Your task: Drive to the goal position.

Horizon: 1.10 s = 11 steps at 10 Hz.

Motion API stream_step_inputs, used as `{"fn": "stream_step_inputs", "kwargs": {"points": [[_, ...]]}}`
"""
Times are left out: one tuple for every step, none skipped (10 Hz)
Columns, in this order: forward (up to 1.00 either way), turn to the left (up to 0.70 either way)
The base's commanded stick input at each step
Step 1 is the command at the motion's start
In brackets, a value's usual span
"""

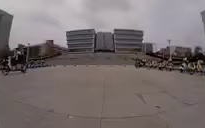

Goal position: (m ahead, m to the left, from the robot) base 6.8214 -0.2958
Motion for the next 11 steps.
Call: {"fn": "stream_step_inputs", "kwargs": {"points": [[1.0, 0.0], [1.0, 0.0], [1.0, 0.0], [1.0, 0.0], [1.0, 0.0], [1.0, 0.0], [1.0, 0.0], [1.0, 0.0], [1.0, 0.0], [1.0, 0.0], [1.0, 0.0]]}}
